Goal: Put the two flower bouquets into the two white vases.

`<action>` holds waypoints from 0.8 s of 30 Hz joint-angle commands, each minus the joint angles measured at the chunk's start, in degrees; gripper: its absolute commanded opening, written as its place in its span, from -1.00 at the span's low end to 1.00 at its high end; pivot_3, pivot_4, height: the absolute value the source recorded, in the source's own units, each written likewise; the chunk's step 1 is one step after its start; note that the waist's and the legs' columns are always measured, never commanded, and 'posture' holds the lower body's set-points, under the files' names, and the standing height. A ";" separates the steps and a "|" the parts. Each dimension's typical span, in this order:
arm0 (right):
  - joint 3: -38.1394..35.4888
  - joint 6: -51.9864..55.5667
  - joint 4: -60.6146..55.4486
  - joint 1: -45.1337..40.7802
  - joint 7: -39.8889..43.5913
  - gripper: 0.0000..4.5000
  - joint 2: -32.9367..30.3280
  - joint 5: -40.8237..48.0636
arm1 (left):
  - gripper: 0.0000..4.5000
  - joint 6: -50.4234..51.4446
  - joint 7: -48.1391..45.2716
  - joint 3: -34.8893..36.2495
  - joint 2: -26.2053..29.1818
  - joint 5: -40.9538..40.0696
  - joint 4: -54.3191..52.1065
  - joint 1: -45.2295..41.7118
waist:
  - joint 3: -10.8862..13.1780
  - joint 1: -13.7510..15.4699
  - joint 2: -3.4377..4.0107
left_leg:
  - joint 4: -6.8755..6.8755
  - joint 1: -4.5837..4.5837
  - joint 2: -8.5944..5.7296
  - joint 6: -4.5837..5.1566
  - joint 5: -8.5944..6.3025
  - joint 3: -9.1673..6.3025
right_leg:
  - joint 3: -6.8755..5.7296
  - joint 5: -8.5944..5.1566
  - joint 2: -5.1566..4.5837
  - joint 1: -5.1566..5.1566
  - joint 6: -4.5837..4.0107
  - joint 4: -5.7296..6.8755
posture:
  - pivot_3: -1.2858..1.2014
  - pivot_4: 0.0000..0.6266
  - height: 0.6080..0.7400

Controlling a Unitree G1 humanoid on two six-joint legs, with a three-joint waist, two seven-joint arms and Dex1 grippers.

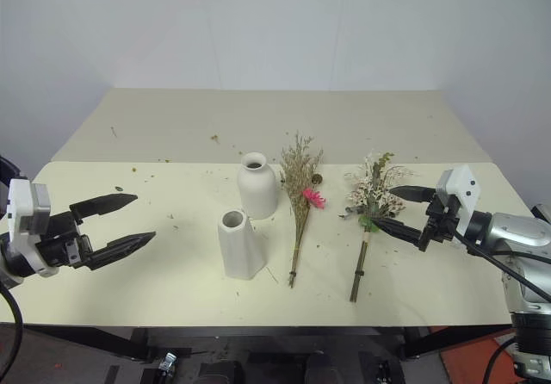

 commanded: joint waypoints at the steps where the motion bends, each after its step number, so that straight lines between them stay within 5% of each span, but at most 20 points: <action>1: -1.81 0.02 -1.26 -0.90 0.23 0.99 -1.17 1.18 | 1.00 -0.74 0.30 1.49 0.37 -0.44 -1.31 -0.13 | 0.00 0.01 0.00 | 0.00 0.00 0.00 0.00 0.00 0.00 | 0.00 0.00 0.00 0.00 0.00 0.00 | 0.03 -0.52 1.00; 13: -0.71 1.87 -1.06 -4.42 -0.29 0.99 -0.99 1.39 | 1.00 -1.01 -0.12 0.00 0.61 -0.39 0.16 -2.53 | 0.00 0.01 0.00 | 0.00 0.00 0.00 0.00 0.00 0.00 | 0.00 0.00 0.00 0.00 0.00 0.00 | 0.03 -0.52 1.00; 24: 8.15 16.79 -5.24 -14.73 -4.69 0.99 -1.38 -0.51 | 1.00 0.17 -4.65 -7.37 2.71 -1.15 5.60 -15.77 | 0.00 -0.10 0.00 | 0.00 -0.05 0.00 0.00 0.00 -0.01 | -0.01 0.01 0.01 -0.05 0.00 -0.01 | 0.03 -0.52 1.00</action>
